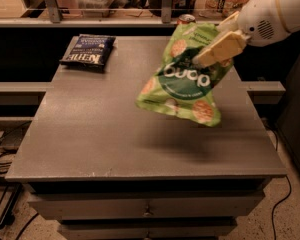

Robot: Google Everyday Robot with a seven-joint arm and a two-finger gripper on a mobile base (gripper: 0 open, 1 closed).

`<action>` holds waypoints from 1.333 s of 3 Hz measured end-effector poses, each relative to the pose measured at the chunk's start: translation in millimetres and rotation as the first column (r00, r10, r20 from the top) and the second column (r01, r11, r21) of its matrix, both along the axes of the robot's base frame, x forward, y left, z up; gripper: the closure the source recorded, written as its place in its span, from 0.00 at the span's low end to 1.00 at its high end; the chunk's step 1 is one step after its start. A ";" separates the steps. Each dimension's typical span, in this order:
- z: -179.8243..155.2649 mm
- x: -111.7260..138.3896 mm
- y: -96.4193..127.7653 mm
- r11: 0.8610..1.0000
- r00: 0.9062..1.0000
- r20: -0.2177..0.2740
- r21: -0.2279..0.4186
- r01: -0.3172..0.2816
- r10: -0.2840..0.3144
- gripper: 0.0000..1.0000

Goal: Move green rice chip bag near blue chip bag

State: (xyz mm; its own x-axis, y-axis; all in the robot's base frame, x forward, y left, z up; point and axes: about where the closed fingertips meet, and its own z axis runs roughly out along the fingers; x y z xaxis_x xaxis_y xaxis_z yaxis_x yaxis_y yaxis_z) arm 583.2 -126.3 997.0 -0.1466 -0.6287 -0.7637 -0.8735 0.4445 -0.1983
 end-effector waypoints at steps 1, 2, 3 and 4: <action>-0.6 22.0 51.6 0.982 0.999 -0.009 0.185 0.039 -0.038 1.00; -9.8 52.3 92.5 0.952 0.994 -0.031 0.287 0.105 -0.100 1.00; -24.8 90.4 121.7 0.922 0.984 -0.058 0.346 0.176 -0.166 1.00; -43.5 126.7 145.7 0.900 0.971 -0.095 0.363 0.240 -0.221 0.82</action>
Offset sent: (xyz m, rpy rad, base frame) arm 0.1019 0.1388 -0.0239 0.4291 0.0224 -0.2273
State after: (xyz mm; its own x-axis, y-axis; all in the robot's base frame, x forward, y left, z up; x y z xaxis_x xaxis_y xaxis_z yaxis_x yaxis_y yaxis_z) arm 709.9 19.4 953.5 -0.2975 -0.2476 -0.9221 -0.7423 0.6674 0.0603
